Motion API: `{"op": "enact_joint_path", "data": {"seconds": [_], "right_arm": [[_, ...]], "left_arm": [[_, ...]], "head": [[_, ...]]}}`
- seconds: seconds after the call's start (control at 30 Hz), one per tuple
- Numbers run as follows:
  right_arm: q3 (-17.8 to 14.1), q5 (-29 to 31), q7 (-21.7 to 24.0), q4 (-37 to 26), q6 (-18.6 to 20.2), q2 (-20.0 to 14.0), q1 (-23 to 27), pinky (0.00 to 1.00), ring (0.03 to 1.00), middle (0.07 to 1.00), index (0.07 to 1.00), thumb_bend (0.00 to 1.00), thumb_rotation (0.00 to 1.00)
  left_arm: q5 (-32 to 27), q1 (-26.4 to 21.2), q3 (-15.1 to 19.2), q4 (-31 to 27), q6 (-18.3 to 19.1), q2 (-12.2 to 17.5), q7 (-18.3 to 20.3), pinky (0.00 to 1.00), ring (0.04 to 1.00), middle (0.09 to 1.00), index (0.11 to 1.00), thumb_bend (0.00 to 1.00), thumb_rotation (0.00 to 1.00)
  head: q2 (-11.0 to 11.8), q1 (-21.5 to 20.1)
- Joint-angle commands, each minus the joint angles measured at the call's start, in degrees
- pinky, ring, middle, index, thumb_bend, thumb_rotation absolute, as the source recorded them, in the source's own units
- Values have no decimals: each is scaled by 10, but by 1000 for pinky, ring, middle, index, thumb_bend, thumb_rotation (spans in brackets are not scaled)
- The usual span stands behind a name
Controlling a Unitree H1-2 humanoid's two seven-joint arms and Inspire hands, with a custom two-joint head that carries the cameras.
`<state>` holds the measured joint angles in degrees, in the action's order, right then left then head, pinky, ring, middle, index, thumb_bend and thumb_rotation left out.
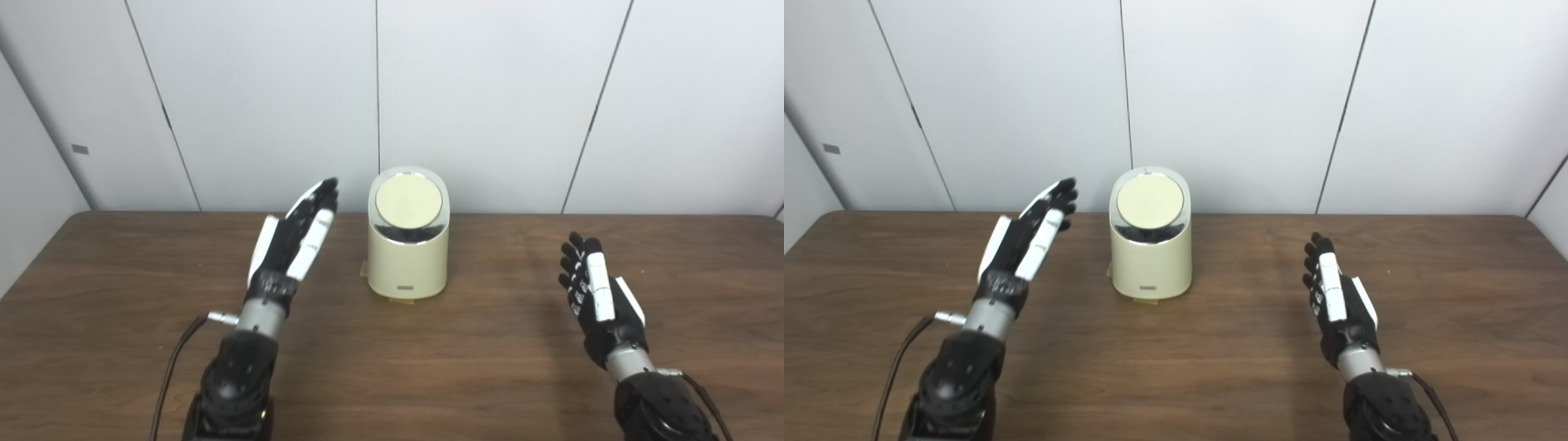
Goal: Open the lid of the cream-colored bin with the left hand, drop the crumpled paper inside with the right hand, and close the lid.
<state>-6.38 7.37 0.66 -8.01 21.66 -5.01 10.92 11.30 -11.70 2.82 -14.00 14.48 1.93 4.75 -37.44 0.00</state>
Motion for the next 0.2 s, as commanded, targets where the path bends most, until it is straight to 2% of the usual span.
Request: {"op": "enact_joint_path", "data": {"seconds": [0.0,0.17], "right_arm": [[2,0,12,-25,-36,-12,18,999,999,988,1000,630,996],[4,11,14,-51,-31,-2,9,1000,994,983,984,634,966]], "left_arm": [[-20,-1,8,-30,-5,-1,-10,939,934,941,966,469,956],[-102,60,44,-49,2,-15,-11,994,982,980,992,467,948]], "head": [[-1,1],[-5,1]]}}
